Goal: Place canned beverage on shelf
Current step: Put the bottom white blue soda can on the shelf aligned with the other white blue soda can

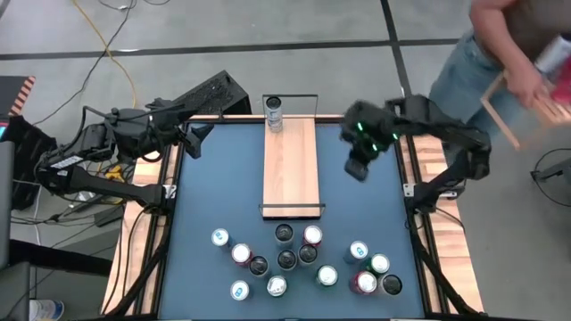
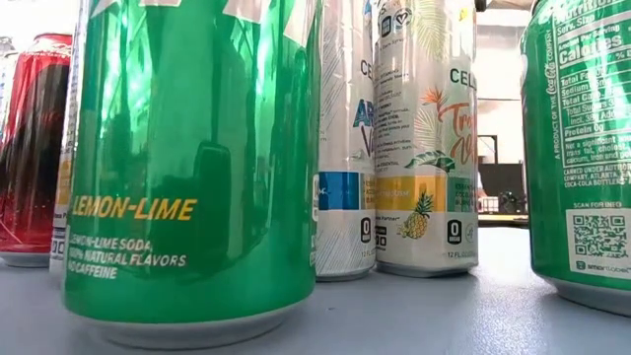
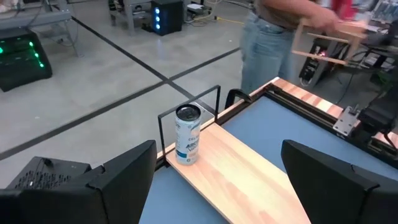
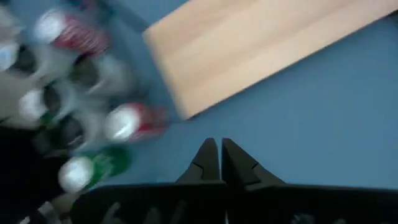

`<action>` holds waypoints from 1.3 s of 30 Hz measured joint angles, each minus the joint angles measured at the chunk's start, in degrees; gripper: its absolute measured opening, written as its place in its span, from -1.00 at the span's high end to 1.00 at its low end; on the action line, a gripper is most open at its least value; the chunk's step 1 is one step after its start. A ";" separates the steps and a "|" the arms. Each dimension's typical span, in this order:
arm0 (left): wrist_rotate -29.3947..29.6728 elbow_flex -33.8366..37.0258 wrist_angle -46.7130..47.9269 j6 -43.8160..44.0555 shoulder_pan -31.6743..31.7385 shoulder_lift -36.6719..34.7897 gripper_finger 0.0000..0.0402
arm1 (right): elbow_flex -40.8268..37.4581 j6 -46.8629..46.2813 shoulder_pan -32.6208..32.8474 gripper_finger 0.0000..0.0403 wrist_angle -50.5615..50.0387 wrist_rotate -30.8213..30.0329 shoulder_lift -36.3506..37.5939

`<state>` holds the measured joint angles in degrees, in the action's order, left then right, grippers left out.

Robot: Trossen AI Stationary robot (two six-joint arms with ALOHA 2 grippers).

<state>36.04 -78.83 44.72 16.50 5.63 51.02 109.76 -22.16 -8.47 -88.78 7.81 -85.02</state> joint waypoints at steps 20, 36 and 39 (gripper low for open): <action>-8.88 0.00 -0.03 -2.56 0.00 0.12 -0.65 | -9.14 -44.25 37.05 -0.17 0.22 1.87 0.40; -24.91 0.02 1.36 4.07 -0.02 2.23 -0.65 | -9.06 -36.82 42.93 -0.12 18.02 -10.80 -2.72; -27.50 0.02 1.36 7.30 -0.63 2.63 -0.65 | -9.08 -30.94 41.34 -0.12 17.31 -10.82 -5.46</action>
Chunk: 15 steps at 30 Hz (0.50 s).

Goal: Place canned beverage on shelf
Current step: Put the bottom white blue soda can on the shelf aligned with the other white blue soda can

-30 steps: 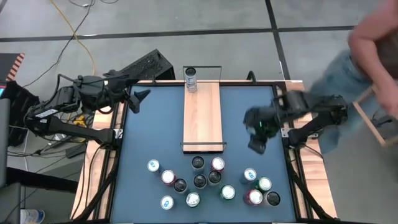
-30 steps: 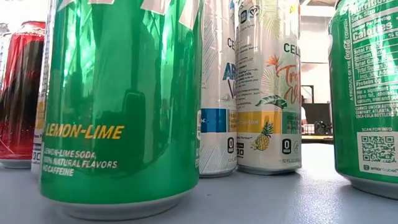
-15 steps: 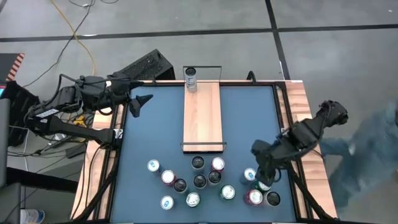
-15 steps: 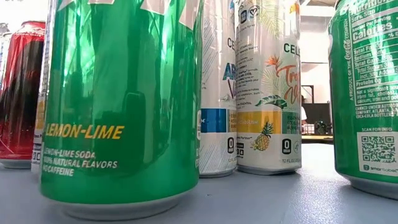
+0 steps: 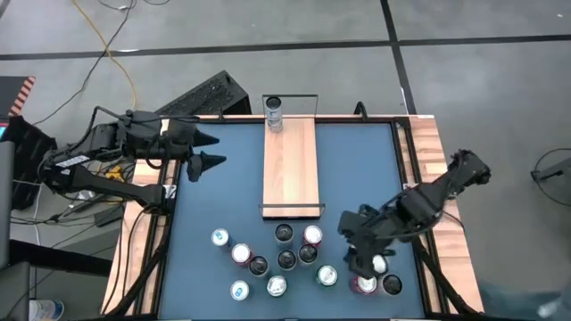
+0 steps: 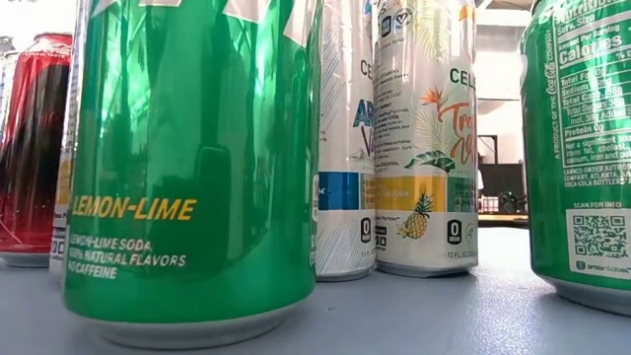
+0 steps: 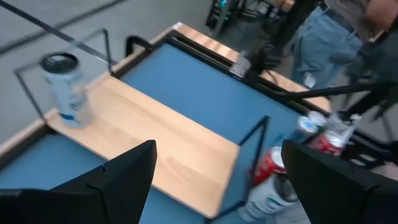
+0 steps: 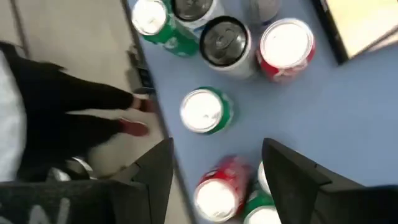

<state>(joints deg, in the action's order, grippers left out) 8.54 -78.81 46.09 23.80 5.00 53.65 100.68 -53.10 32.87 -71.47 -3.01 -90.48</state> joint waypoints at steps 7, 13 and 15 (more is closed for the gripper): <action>-0.31 0.00 0.02 7.03 -4.04 0.02 -0.65 | -0.02 8.65 -1.60 -0.12 -3.56 -0.01 -6.37; 0.06 0.00 -0.02 10.01 -8.21 0.02 -0.65 | -0.02 16.32 -2.26 -0.12 6.29 -0.01 -11.25; 0.54 0.00 -0.02 10.40 -9.72 0.02 -0.65 | -0.02 18.28 -2.48 -0.12 7.43 -0.01 -12.38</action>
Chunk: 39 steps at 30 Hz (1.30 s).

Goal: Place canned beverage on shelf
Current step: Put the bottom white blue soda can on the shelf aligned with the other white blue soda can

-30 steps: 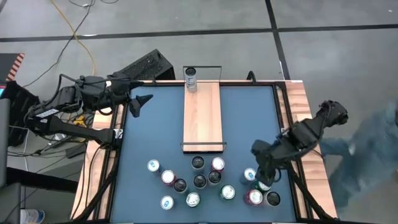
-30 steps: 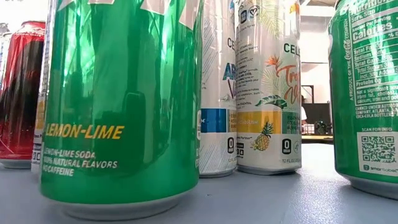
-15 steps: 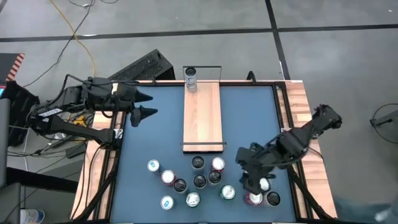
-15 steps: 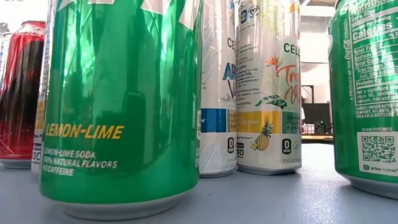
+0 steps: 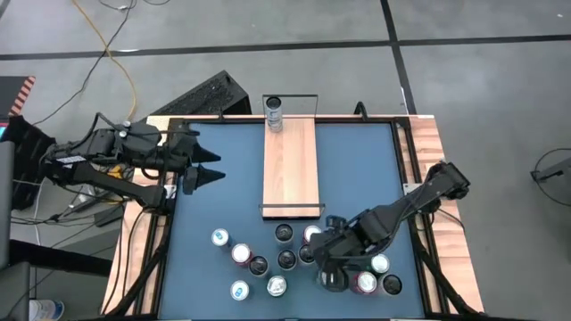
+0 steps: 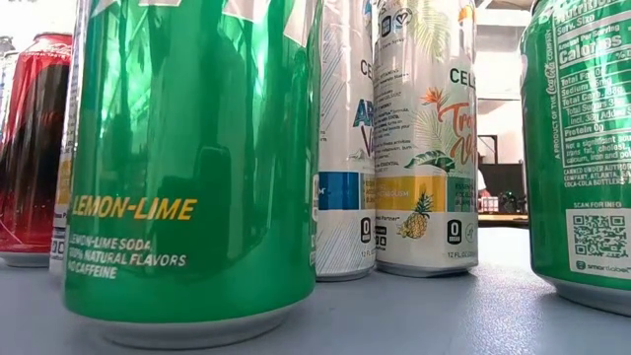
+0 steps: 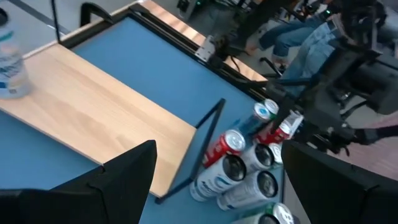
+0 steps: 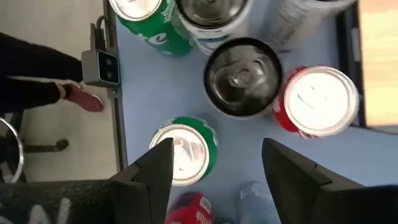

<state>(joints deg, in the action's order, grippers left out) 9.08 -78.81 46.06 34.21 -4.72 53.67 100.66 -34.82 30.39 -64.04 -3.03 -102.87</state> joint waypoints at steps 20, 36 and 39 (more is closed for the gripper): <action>9.42 0.00 0.02 4.73 -10.63 -0.04 -0.65 | 1.31 25.78 -4.98 -0.12 20.57 -4.66 -1.26; 10.60 0.64 1.60 4.64 -11.73 -0.04 -0.65 | 1.25 40.23 -4.82 -0.41 25.73 -1.60 -5.22; 11.11 1.25 1.86 4.64 -11.73 -0.04 -0.65 | 1.25 41.67 -4.71 -0.44 25.50 -0.60 -5.34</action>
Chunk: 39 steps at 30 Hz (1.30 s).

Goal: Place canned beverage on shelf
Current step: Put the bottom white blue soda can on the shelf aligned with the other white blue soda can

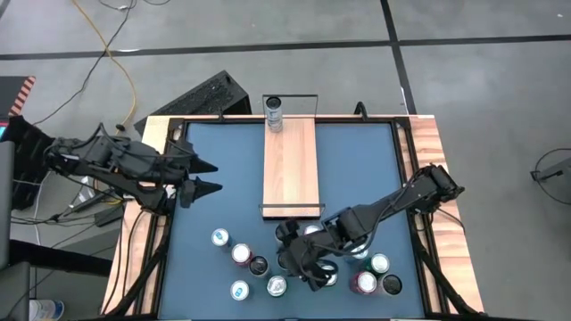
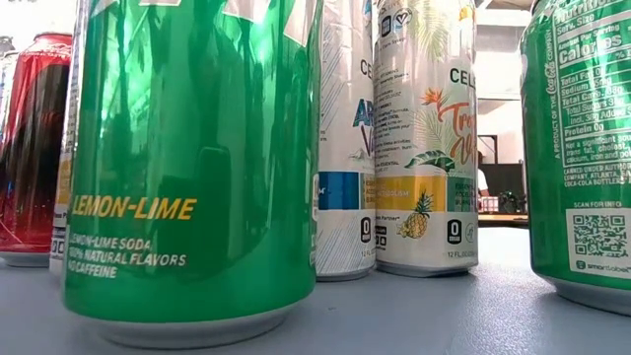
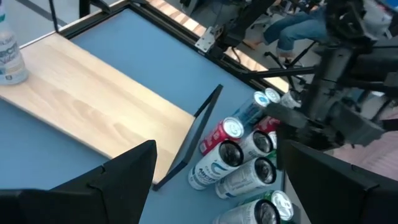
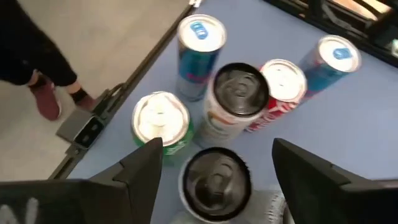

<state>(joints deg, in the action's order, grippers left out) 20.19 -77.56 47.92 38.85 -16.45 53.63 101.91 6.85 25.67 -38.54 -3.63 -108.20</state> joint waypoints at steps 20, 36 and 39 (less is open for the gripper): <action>1.70 0.09 1.17 0.04 0.04 0.01 -0.65 | 0.09 2.37 -0.67 -0.45 -4.13 0.25 -6.43; 4.02 0.09 1.25 0.22 0.04 0.02 -0.65 | 0.13 -2.76 -0.74 -0.18 -6.23 -0.90 -6.60; 4.28 0.09 1.25 0.21 0.04 0.02 -0.65 | 0.13 -4.49 -0.74 -0.05 -6.09 -1.31 -6.60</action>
<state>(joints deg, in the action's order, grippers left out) 24.47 -77.47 49.17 39.06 -16.40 53.64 102.04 2.36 24.93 -44.63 -4.94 -114.80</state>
